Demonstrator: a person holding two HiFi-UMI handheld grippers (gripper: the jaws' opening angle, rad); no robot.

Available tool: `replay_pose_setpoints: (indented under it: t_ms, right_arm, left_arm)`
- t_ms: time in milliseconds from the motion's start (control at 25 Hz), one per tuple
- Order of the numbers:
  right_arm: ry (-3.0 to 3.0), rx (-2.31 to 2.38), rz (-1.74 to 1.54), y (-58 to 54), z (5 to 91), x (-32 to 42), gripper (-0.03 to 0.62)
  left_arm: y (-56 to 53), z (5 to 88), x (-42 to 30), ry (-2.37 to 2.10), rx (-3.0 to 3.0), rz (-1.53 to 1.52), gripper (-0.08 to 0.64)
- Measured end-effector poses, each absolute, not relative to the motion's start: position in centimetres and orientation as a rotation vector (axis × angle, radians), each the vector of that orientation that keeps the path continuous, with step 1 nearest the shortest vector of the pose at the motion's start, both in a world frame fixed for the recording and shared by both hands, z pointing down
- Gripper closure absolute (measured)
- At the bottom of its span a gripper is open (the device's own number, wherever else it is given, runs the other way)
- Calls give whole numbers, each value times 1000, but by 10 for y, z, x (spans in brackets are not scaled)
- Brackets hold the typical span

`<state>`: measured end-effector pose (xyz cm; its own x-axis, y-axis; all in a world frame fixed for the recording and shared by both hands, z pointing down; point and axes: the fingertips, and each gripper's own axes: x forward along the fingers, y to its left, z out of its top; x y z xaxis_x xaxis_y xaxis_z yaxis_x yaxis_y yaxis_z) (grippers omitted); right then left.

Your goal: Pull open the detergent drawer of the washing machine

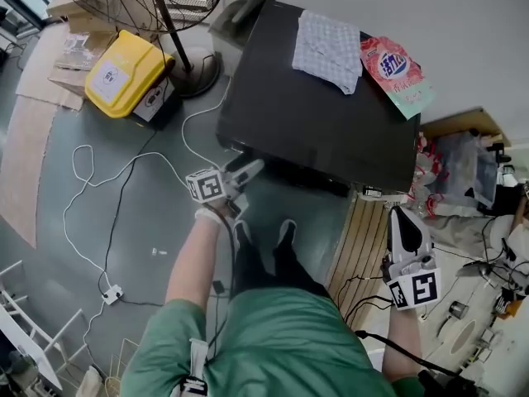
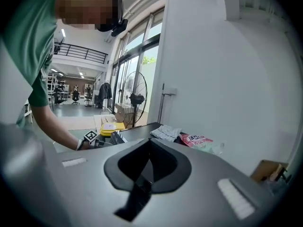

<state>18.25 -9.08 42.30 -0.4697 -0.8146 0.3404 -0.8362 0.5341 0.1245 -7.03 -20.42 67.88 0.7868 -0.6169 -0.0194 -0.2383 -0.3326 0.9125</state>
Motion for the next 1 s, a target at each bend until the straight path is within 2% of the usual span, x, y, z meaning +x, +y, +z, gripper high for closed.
replay_pose_setpoints:
  t_ms: [440,640,920,1000]
  right_arm:
    - [-2412,1267,112,-73,437,162,595]
    - [-2422,1241,124,-68,444,147,595]
    - [-2421,1220,123,-59,446,147,595]
    - [-2414,1222,133,-56,448,151,595]
  left_arm:
    - [-210,677,-75,-580,1821,-631,118]
    - [-213,672,-84,-587,1715,-779,152]
    - [-210,668,-86,-603,1612,-903,151]
    - [-206,669,-87,-609,1622,-904,169]
